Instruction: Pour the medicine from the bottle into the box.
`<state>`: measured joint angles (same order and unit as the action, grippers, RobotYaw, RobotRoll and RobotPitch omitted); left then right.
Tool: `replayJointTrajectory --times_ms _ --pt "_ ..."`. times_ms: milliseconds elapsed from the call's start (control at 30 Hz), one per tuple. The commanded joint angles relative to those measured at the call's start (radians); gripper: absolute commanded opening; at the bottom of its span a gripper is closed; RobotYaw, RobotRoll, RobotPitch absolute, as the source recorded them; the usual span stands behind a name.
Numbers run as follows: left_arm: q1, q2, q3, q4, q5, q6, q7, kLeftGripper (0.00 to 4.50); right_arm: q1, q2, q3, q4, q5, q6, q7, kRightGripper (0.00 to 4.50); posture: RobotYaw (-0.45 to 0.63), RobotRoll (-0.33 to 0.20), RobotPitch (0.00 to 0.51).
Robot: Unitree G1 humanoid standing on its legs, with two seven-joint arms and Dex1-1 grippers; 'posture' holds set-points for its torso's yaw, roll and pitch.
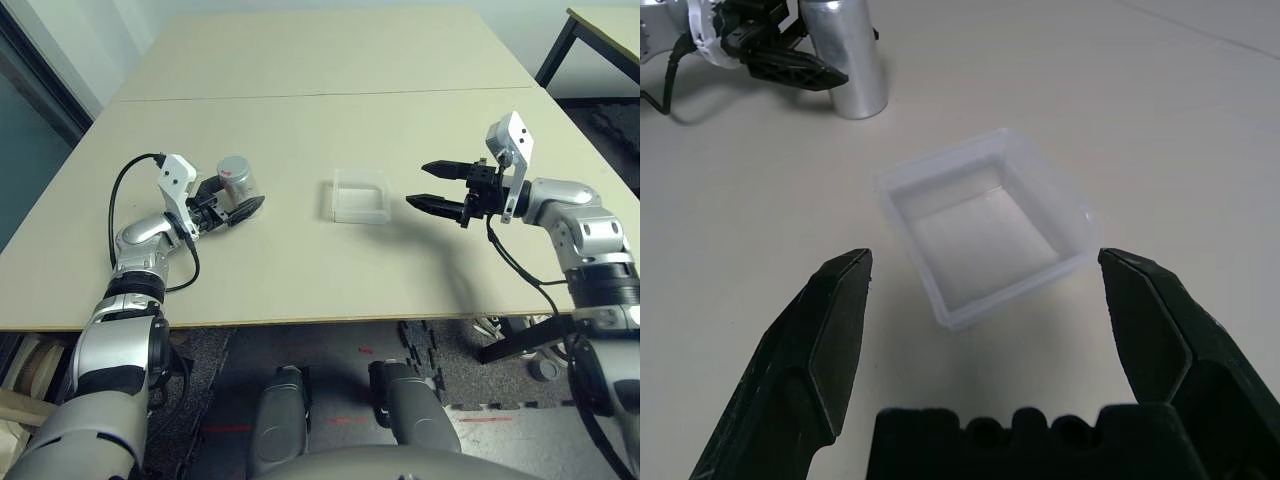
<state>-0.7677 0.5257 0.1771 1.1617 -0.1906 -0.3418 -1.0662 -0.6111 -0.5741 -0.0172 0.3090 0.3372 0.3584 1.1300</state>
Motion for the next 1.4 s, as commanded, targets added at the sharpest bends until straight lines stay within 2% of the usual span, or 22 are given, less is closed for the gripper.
replayJointTrajectory --times_ms 33,233,333,467,667,867,967,1167,1400 --pt "-0.014 -0.008 0.0 0.03 0.014 -0.006 0.009 4.49 0.002 -0.011 -0.015 -0.04 0.016 0.019 -0.012 4.5 -0.22 0.0 0.113" --pt "-0.032 -0.016 0.006 0.054 0.016 0.008 0.021 4.49 -0.002 -0.002 -0.008 -0.054 0.021 0.03 -0.03 4.5 -0.22 0.0 0.11" --pt "-0.034 -0.027 -0.001 0.067 0.026 0.008 0.033 3.96 -0.001 0.002 0.003 -0.061 0.024 0.039 -0.029 4.5 -0.21 0.0 0.108" --pt "-0.045 -0.033 0.0 0.072 0.026 0.012 0.031 2.54 -0.007 0.002 0.008 -0.059 0.026 0.043 -0.025 4.5 -0.21 0.0 0.108" --pt "-0.062 -0.027 -0.005 0.064 0.023 0.025 -0.033 2.54 -0.03 0.001 0.018 -0.048 0.025 0.06 -0.02 4.5 -0.2 0.0 0.101" --pt "-0.083 -0.008 -0.029 0.013 0.02 0.088 -0.211 2.54 -0.071 -0.023 0.107 -0.111 0.035 0.213 0.049 4.5 -0.17 0.0 0.106" --pt "-0.089 -0.002 -0.051 -0.048 0.01 0.137 -0.321 2.54 -0.127 0.027 0.142 -0.118 0.034 0.226 0.056 4.5 -0.13 0.0 0.107" --pt "-0.054 -0.004 -0.084 -0.208 -0.013 0.222 -0.432 2.54 -0.245 0.147 0.18 -0.052 0.022 0.238 0.032 4.5 -0.08 0.0 0.11" --pt "-0.02 -0.011 -0.119 -0.365 -0.034 0.3 -0.456 2.54 -0.335 0.273 0.215 0.02 -0.008 0.207 -0.005 4.5 -0.05 0.0 0.108"
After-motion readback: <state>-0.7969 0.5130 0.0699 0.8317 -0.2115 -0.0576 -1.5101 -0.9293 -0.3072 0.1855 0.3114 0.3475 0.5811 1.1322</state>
